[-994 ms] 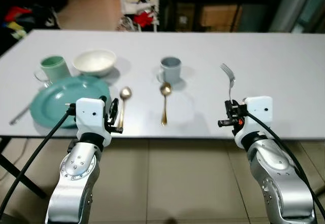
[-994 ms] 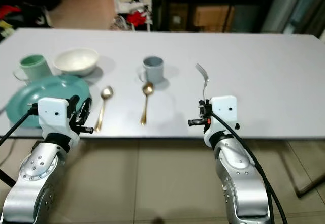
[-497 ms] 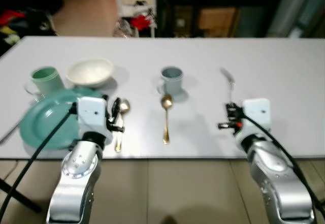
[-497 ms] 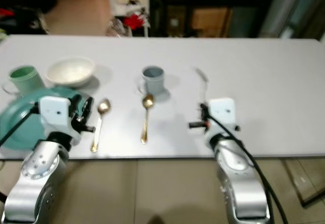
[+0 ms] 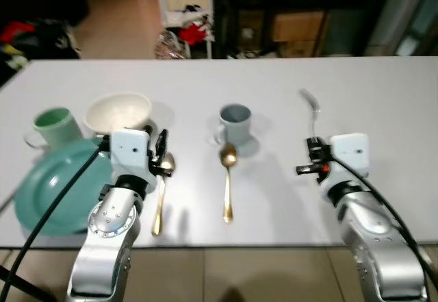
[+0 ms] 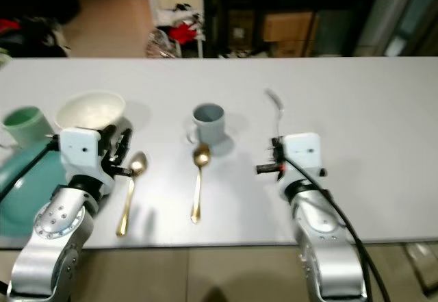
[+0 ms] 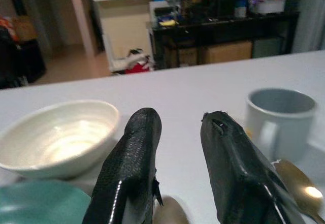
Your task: Setting the table
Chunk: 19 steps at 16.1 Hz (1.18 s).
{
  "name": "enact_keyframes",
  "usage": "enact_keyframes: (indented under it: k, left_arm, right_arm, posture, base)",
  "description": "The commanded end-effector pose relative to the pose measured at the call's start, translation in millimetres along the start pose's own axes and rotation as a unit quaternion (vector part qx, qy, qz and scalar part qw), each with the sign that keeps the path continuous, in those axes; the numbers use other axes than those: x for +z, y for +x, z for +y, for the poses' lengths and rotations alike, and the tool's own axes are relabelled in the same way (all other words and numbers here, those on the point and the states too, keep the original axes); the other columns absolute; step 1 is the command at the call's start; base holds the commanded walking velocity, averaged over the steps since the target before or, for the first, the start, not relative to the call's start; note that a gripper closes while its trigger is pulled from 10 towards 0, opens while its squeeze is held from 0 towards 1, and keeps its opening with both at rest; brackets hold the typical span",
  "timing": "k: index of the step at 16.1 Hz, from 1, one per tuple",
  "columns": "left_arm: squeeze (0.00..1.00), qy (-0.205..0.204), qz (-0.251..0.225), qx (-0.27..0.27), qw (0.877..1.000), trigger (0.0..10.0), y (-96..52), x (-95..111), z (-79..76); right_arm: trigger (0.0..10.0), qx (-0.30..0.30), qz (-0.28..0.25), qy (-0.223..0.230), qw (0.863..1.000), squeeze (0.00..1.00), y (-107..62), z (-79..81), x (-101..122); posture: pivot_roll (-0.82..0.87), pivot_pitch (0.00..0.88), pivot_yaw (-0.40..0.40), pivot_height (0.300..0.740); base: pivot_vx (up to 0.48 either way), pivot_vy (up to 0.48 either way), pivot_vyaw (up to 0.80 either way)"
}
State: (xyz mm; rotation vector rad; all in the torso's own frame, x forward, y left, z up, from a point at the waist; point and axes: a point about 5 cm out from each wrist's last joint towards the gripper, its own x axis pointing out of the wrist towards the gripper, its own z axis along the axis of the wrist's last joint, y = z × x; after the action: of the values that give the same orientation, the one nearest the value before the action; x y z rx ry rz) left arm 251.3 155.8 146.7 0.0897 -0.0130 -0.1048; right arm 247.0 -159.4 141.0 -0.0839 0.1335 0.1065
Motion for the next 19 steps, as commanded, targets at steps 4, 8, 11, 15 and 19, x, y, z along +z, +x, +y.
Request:
enact_keyframes:
  k: [4,8,11,15,19]
  left_arm:
    - [0.00,0.019,0.006,0.014,1.000,10.0,1.8,-2.8,1.8]
    - [0.00,0.010,-0.003,-0.013,1.000,10.0,3.2,-0.7,-5.3]
    - [0.00,0.018,0.001,-0.006,1.000,10.0,4.4,-1.6,-0.3]
    - [0.00,0.054,0.001,0.003,0.999,10.0,5.7,-0.9,3.4]
    - [0.00,0.029,0.003,-0.014,0.999,10.0,3.6,1.3,3.9]
  right_arm:
    - [10.0,0.026,-0.015,-0.001,1.000,0.00,-1.4,8.9,6.2]
    - [10.0,0.021,-0.003,-0.003,1.000,0.00,-3.4,6.9,2.3]
    - [10.0,0.019,0.002,0.008,1.000,0.00,-5.3,6.6,0.2]
    - [10.0,0.013,0.009,0.021,1.000,0.00,-6.4,6.4,-1.9]
    - [10.0,0.053,0.033,0.034,0.997,0.00,-2.9,8.2,-5.6]
  posture:
    - [-0.05,0.000,0.022,0.740]
    - [-0.05,0.000,0.033,0.740]
    - [-0.05,0.000,0.038,0.740]
    - [-0.05,0.000,0.046,0.740]
    - [-0.04,0.000,0.047,0.740]
  base:
    - [0.253,0.000,0.00]
    - [0.000,0.120,-0.20]
    - [0.000,0.480,-0.79]
    - [0.000,-0.241,-0.79]
    - [0.000,-0.240,0.00]
